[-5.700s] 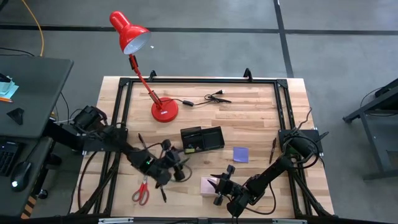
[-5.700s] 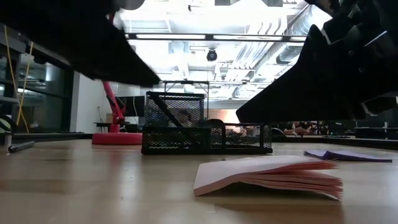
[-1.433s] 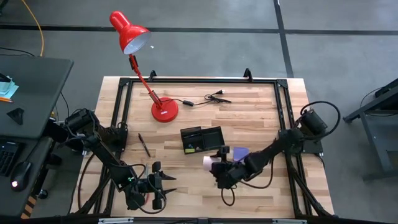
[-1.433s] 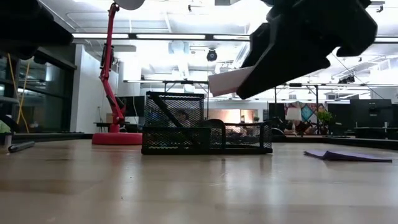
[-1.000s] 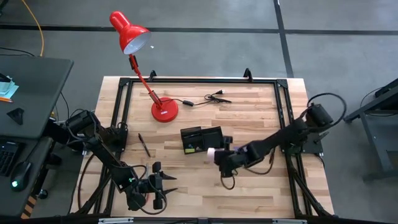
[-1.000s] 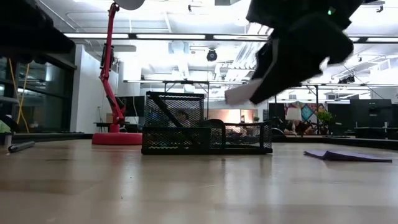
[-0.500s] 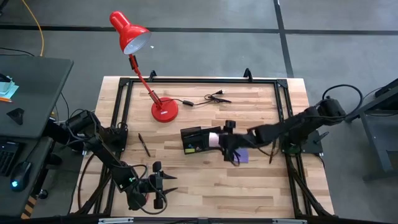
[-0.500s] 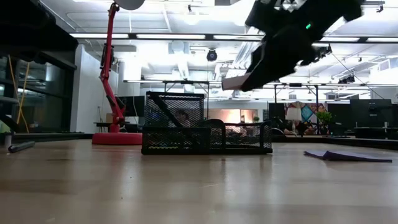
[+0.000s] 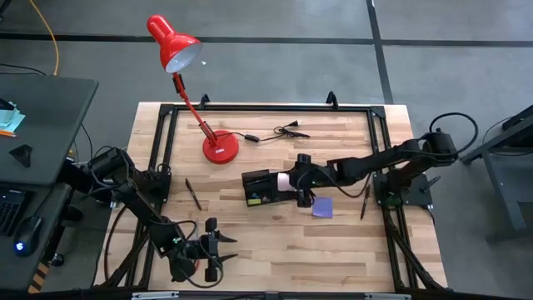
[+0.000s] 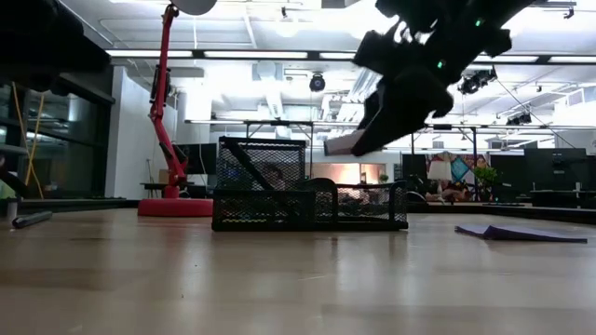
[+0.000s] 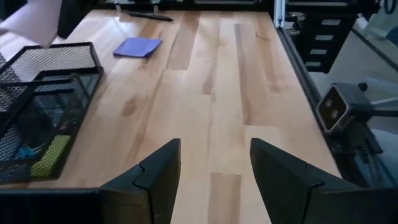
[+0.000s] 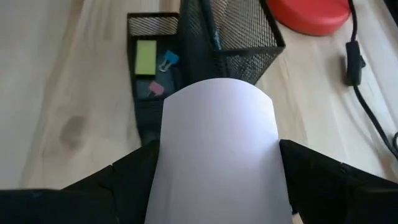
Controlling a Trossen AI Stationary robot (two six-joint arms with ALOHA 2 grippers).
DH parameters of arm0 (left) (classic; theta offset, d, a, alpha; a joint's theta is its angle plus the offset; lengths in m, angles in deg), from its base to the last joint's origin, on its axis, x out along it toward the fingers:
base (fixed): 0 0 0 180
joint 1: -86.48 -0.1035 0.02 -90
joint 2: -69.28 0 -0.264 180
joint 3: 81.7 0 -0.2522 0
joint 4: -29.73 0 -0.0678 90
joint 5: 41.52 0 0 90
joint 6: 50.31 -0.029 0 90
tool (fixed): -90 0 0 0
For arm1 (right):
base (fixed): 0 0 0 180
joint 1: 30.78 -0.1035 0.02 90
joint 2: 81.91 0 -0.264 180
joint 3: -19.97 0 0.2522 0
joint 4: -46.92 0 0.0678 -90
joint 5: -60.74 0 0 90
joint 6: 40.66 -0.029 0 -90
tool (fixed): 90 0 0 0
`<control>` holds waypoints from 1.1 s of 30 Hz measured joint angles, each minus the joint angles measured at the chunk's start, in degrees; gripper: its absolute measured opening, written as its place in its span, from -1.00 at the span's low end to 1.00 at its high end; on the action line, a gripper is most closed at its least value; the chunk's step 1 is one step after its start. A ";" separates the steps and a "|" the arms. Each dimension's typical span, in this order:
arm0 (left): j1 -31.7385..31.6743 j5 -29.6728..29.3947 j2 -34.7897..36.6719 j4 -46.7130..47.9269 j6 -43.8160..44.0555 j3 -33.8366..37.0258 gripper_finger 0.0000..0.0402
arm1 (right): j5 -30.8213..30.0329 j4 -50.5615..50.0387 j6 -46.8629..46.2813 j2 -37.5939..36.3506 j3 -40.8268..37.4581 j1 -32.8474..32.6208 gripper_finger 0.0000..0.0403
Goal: Pick and place office supplies into organizer
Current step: Put the pink sticky notes into the black desk organizer
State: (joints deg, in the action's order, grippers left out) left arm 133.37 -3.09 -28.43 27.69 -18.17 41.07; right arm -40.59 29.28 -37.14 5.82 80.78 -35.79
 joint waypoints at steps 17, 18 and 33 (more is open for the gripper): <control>0.00 0.18 0.00 -0.11 -0.75 0.00 -0.08 | 1.15 4.03 1.02 7.53 0.00 1.95 0.55; 0.00 0.17 0.00 -0.12 -0.83 0.00 -0.08 | 2.97 4.56 1.02 7.53 0.00 2.14 0.56; 0.00 1.53 0.00 -0.23 -0.81 0.00 -0.08 | 8.62 7.32 5.37 7.53 0.02 1.86 0.65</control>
State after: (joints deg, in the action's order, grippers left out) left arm 133.37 -1.56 -28.43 27.46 -18.98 41.07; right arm -31.98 36.59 -31.77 13.35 80.80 -33.94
